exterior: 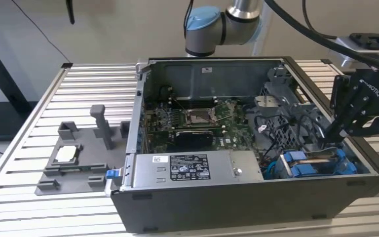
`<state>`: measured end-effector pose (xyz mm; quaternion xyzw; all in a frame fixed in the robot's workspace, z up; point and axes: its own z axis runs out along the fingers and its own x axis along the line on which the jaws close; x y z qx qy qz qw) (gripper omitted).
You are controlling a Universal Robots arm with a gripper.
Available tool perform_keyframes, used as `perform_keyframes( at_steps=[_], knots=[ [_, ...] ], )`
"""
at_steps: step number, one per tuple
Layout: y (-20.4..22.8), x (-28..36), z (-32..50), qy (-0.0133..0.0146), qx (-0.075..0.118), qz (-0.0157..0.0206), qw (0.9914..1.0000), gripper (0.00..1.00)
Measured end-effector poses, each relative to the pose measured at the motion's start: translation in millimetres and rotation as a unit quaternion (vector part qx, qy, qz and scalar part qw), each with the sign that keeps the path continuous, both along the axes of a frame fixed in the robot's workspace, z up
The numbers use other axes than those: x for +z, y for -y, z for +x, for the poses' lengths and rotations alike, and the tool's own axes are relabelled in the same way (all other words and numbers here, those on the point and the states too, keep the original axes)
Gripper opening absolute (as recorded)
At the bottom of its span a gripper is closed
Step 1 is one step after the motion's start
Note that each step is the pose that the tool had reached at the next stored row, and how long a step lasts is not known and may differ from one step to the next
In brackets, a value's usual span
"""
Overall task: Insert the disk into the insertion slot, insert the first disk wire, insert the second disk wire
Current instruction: 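Insert the first disk wire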
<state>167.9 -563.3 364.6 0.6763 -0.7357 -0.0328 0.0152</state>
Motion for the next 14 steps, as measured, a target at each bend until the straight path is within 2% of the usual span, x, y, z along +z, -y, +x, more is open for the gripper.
perform_keyframes(
  at_steps=[7, 14],
  knots=[
    [0.0, -8.0, 1.9, -0.0006, 0.0, 0.0, 1.0, 0.19],
    [0.0, -8.8, 2.0, -0.0007, 0.006, 0.0, 0.99998, 0.19]
  ],
)
